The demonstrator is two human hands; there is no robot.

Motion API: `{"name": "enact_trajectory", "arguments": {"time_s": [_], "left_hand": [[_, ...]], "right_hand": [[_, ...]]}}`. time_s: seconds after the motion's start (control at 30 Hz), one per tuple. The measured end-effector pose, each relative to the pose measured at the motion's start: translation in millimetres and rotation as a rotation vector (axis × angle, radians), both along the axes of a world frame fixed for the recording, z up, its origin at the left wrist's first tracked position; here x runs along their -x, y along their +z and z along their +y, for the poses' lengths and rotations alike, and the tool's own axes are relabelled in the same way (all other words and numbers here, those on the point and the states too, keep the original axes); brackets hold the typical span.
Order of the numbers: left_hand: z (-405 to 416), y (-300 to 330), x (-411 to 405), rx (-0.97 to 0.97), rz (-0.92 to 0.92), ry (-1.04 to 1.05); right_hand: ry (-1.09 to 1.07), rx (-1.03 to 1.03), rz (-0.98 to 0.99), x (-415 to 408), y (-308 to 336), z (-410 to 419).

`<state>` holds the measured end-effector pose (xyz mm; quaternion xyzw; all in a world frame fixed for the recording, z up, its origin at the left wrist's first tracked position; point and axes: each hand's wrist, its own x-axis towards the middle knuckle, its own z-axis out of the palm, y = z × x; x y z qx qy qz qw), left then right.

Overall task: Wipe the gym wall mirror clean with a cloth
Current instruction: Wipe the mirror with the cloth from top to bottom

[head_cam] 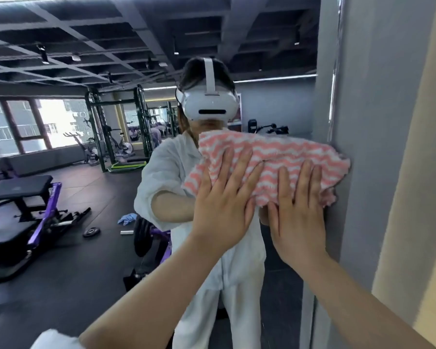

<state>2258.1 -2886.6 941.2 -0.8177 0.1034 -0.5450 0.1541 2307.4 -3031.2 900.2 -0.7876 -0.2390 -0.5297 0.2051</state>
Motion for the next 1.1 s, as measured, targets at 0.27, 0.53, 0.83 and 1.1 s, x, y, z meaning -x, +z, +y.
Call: {"name": "enact_trajectory", "arguments": {"time_s": [0.27, 0.53, 0.83, 1.1], "left_hand": [[-2.9, -111.7, 9.6, -0.051, 0.184, -0.022], [4.1, -215.4, 38.5, -0.243, 0.474, 0.090], [14.0, -176.8, 40.1, -0.135, 0.324, 0.081], [25.4, 59.7, 13.2, -0.031, -0.008, 0.142]], "right_hand": [[0.025, 0.119, 0.117, 10.1, -102.2, -23.3], [0.044, 0.345, 0.313, 30.7, -207.4, -45.2], [0.077, 0.276, 0.227, 21.8, -158.2, -31.0], [0.012, 0.078, 0.017, 2.5, 91.0, 12.4]]}}
